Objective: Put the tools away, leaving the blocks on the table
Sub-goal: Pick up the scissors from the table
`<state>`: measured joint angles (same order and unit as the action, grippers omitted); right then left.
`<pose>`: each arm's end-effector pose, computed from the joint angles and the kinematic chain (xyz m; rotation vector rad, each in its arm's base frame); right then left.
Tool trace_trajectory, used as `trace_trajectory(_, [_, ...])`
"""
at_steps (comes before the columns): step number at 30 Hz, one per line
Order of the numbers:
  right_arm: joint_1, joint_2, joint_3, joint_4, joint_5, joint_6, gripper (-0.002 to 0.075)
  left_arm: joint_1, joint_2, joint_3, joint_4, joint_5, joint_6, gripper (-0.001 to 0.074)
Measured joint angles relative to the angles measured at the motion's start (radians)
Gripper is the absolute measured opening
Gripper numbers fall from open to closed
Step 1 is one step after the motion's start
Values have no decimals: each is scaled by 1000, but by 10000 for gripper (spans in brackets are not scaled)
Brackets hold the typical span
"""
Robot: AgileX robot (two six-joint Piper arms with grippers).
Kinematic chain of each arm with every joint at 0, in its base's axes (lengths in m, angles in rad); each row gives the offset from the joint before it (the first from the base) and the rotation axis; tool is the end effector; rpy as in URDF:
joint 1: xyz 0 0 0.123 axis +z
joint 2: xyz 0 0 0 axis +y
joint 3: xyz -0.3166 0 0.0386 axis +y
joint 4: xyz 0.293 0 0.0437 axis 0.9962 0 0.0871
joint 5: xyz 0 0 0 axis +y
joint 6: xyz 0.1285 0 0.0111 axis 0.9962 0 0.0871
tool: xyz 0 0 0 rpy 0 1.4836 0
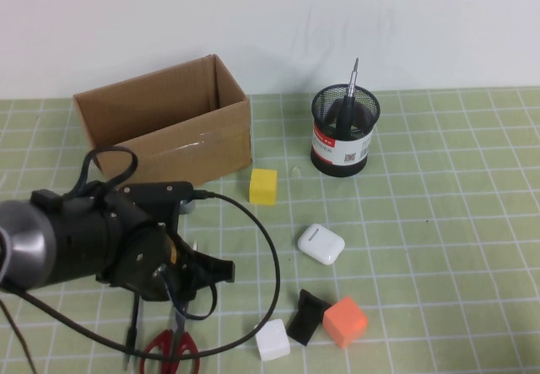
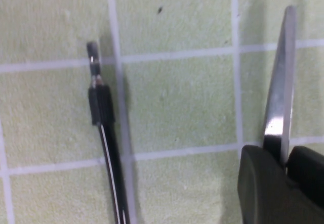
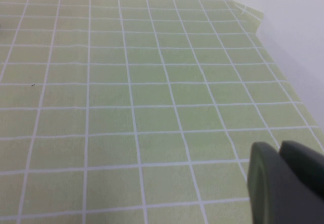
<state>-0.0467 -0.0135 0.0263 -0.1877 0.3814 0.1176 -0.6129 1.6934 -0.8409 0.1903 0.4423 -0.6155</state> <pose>0.0988 -0.0136 0.1590 0.0384 1.8728 -0.1364 0.2916 -0.1923 0.1208 0.2144 2.7687 -0.1647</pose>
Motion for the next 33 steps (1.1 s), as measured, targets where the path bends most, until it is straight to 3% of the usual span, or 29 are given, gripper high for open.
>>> trace_trajectory(8, [0, 0, 0, 0, 0, 0, -8, 0, -42, 0, 6, -2, 23, 62])
trace_trajectory(13, [0, 0, 0, 0, 0, 0, -11, 0, -71, 0, 6, -13, 26, 6])
trace_trajectory(24, [0, 0, 0, 0, 0, 0, -11, 0, -82, 0, -28, 9, 30, 2])
trace_trajectory(27, [0, 0, 0, 0, 0, 0, -8, 0, -82, 0, -63, 11, 44, 59])
trace_trajectory(33, [0, 0, 0, 0, 0, 0, -11, 0, -82, 0, -163, 21, 185, 368])
